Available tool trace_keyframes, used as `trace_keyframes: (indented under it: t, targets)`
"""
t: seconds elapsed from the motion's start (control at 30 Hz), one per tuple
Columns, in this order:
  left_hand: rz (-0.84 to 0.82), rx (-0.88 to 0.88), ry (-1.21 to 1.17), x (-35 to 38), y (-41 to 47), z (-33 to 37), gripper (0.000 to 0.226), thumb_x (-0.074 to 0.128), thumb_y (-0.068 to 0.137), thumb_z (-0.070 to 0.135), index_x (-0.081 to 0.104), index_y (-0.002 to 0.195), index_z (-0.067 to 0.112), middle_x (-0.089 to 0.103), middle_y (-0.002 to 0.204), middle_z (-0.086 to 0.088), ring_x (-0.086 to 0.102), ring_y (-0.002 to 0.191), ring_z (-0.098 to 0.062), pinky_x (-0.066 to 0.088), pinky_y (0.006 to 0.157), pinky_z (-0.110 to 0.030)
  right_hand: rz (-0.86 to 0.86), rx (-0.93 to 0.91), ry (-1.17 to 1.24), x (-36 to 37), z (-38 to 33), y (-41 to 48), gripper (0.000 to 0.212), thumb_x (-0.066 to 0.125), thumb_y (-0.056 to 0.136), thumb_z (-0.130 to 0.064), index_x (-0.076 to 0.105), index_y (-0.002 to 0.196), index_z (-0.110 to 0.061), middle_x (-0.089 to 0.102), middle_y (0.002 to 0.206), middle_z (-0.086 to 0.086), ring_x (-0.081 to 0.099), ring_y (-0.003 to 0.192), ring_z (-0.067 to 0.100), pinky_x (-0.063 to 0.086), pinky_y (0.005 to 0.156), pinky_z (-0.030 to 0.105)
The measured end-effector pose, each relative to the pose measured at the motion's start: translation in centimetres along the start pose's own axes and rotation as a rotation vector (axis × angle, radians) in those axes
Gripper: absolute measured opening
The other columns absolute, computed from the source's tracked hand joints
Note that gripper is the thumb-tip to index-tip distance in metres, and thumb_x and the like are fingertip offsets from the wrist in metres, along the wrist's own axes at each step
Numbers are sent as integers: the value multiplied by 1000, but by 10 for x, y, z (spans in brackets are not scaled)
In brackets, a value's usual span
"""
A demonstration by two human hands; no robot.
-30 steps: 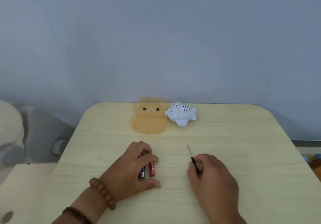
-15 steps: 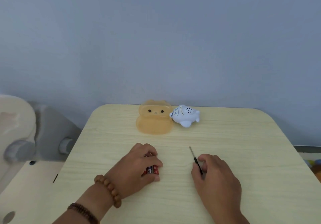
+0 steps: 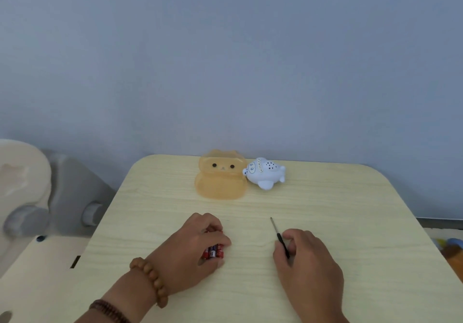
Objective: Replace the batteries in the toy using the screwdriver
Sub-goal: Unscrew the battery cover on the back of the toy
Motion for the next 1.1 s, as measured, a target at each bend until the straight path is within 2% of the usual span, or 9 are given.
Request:
trace_keyframes:
  t: [0.17, 0.3, 0.4, 0.47, 0.53, 0.73, 0.87, 1.0, 1.1]
  targets:
    - [-46, -61, 88, -14, 6, 6, 69, 58, 73, 67, 39, 135, 44, 22, 133, 26, 23, 121, 9, 46, 95, -19, -3, -33, 1, 2, -1, 2, 27, 89, 64, -31, 67, 80, -31, 53, 64, -12, 59, 61, 12, 31, 40, 20]
    - [174, 0, 104, -52, 31, 15, 74, 61, 72, 67, 39, 137, 40, 34, 130, 23, 33, 118, -1, 47, 92, -22, -3, -47, -5, 5, 1, 3, 26, 88, 62, -34, 68, 79, -31, 55, 65, -11, 60, 60, 12, 31, 41, 20]
    - [223, 19, 181, -71, 77, 19, 84, 64, 69, 68, 36, 140, 31, 38, 131, 16, 33, 121, -8, 40, 100, -25, 49, -62, -1, 4, 1, 5, 15, 71, 66, -42, 67, 76, -32, 56, 64, -10, 61, 59, 13, 28, 42, 20]
    - [161, 13, 253, -65, 117, 21, 95, 65, 66, 70, 31, 144, 27, 36, 136, 10, 29, 127, -13, 37, 107, -31, 80, -73, 7, 4, 1, 8, 19, 57, 68, -47, 67, 73, -31, 55, 62, -9, 60, 56, 14, 26, 42, 21]
    - [76, -15, 311, -52, 155, 24, 101, 67, 64, 70, 26, 146, 25, 34, 141, 5, 27, 131, -18, 33, 110, -36, 101, -83, 11, 5, 1, 10, 22, 54, 65, -48, 66, 69, -30, 54, 59, -7, 59, 52, 16, 28, 41, 20]
    - [-160, -5, 432, -21, 209, 28, 95, 67, 66, 66, 31, 143, 22, 41, 136, 0, 38, 122, -23, 37, 103, -37, 157, -149, 3, 11, 2, 17, 25, 57, 59, -47, 64, 58, -23, 50, 52, -3, 53, 41, 20, 30, 42, 16]
    - [-107, 45, 463, -18, 210, 34, 67, 61, 71, 56, 47, 128, 23, 52, 118, 3, 45, 110, -20, 45, 92, -37, 193, -162, 4, 15, 2, 19, 25, 58, 56, -46, 62, 53, -21, 48, 49, -2, 49, 38, 21, 36, 38, 18]
    - [-131, 72, 448, -10, 206, 32, 74, 60, 69, 58, 42, 132, 23, 49, 122, 6, 43, 114, -16, 50, 84, -38, 180, -143, -16, 17, 1, 18, 25, 58, 55, -45, 60, 51, -20, 47, 48, -1, 48, 36, 22, 35, 37, 19]
    - [-82, 29, 392, -8, 201, 34, 61, 57, 80, 38, 39, 137, 22, 51, 125, 4, 44, 117, -17, 52, 83, -37, 176, -156, -45, 19, 1, 18, 26, 58, 56, -45, 60, 51, -20, 47, 49, 0, 48, 36, 22, 34, 36, 19]
Point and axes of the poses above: each hand's wrist, its own y-axis towards the middle knuckle, its own x-axis out of the palm, z = x × y, the point moved 5 cm from there along y, towards the middle knuckle
